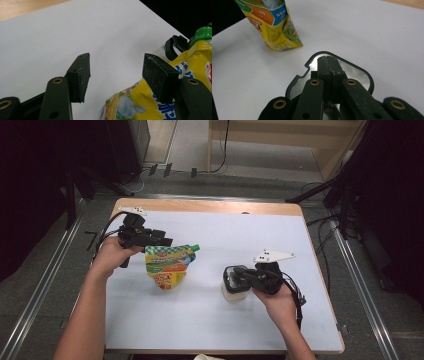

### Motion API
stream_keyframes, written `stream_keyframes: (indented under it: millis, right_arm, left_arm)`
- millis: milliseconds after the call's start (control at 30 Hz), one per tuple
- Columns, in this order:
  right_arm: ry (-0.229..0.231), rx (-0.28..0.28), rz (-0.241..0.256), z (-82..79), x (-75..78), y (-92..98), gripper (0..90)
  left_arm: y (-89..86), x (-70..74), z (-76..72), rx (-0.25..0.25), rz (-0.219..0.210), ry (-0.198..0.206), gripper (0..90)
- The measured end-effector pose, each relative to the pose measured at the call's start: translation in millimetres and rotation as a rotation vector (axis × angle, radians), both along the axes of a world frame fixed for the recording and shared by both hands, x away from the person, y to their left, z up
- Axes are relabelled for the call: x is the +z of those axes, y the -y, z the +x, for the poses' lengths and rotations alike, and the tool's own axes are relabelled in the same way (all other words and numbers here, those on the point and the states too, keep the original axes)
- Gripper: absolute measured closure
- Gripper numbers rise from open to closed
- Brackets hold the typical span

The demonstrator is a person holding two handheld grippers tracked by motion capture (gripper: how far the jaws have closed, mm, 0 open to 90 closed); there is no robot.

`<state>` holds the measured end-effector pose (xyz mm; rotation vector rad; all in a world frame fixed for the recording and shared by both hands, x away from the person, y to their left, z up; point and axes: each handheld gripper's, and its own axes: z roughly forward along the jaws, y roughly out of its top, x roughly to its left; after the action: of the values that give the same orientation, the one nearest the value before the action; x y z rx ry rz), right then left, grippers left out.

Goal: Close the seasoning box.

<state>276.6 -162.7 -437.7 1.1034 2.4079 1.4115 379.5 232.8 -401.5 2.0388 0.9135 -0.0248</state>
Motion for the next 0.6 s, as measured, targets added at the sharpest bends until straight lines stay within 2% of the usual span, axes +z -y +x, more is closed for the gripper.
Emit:
stream_keyframes:
  millis: [233, 400, 500, 600]
  right_arm:
    - [-0.005, 0.028, -0.024, 0.6, -4.6, -6.4, 90.0]
    - [-0.005, 0.031, -0.014, 0.9, -5.3, -6.0, 89.6]
    - [-0.005, 0.021, -0.013, 0.4, -3.7, -3.8, 87.7]
    - [-0.005, 0.023, -0.011, -0.4, -1.0, -2.3, 85.1]
  left_arm:
    - [1.5, -0.9, 0.3, -0.006, 0.003, -0.002, 40.5]
    - [0.9, -1.7, 0.9, -0.001, 0.001, -0.011, 40.3]
    - [1.5, -1.6, 0.7, -0.004, 0.002, -0.005, 40.3]
    - [2.3, -2.9, 0.2, -0.009, 0.020, 0.020, 40.9]
